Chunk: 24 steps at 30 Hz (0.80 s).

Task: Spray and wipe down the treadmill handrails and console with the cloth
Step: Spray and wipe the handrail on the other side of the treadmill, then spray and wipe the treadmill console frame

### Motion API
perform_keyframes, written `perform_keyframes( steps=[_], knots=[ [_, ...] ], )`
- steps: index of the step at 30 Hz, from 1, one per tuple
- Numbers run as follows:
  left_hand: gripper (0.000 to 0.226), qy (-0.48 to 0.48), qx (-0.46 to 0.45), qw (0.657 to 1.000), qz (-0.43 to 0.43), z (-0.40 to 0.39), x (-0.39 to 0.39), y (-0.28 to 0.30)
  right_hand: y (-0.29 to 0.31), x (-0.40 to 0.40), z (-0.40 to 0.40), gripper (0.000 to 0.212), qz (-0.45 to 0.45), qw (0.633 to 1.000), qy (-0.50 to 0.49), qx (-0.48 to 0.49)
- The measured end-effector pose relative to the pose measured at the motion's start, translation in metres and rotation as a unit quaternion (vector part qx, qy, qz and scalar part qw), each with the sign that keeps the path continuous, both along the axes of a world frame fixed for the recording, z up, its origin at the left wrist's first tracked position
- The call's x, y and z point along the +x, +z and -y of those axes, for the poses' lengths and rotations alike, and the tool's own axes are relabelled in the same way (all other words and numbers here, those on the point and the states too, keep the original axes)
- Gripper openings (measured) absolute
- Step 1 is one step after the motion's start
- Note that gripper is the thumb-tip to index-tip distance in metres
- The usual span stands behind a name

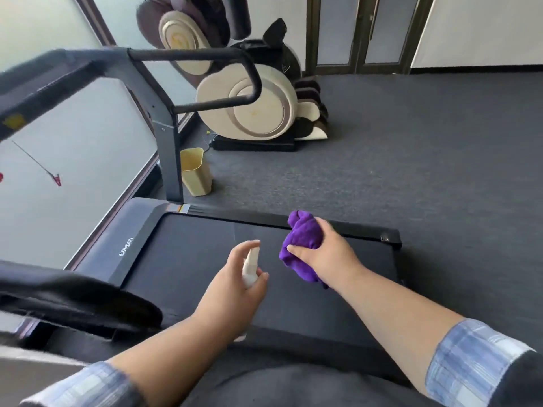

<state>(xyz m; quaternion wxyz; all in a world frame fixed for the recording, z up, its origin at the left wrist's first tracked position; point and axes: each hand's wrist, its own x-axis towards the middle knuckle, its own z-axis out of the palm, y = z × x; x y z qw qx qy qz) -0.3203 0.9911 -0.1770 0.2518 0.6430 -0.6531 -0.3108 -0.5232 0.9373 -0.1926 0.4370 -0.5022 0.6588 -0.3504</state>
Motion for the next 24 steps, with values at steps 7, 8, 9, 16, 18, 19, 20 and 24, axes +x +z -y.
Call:
perform_keyframes(
  steps=[7, 8, 9, 16, 18, 19, 20, 24],
  knots=[
    [0.048, 0.142, -0.039, 0.989, 0.02, 0.058, -0.049, 0.057, 0.057, -0.035, 0.071, 0.069, -0.105, 0.98, 0.132, -0.102],
    [0.049, 0.155, -0.046, 0.987, 0.022, 0.062, -0.049, 0.065, 0.064, -0.03, 0.079, 0.07, -0.104, 0.978, 0.142, -0.113],
    [0.049, 0.166, -0.05, 0.985, 0.022, 0.066, -0.049, 0.071, 0.071, -0.025, 0.087, 0.07, -0.097, 0.977, 0.147, -0.122],
    [0.049, 0.233, -0.103, 0.967, -0.02, 0.1, -0.045, 0.103, 0.104, 0.002, 0.132, 0.063, -0.063, 0.962, 0.21, -0.162],
    [0.048, 0.239, -0.114, 0.964, -0.028, 0.112, -0.043, 0.108, 0.113, 0.008, 0.148, 0.059, -0.051, 0.955, 0.24, -0.165],
    [0.048, 0.241, -0.118, 0.963, -0.029, 0.12, -0.042, 0.111, 0.117, 0.011, 0.158, 0.058, -0.045, 0.951, 0.255, -0.167],
    [0.048, 0.244, -0.121, 0.962, -0.03, 0.129, -0.039, 0.113, 0.12, 0.015, 0.169, 0.057, -0.04, 0.947, 0.269, -0.171],
    [0.049, 0.261, -0.134, 0.955, -0.051, 0.171, -0.02, 0.122, 0.128, 0.042, 0.219, 0.06, -0.036, 0.933, 0.31, -0.178]
  ],
)
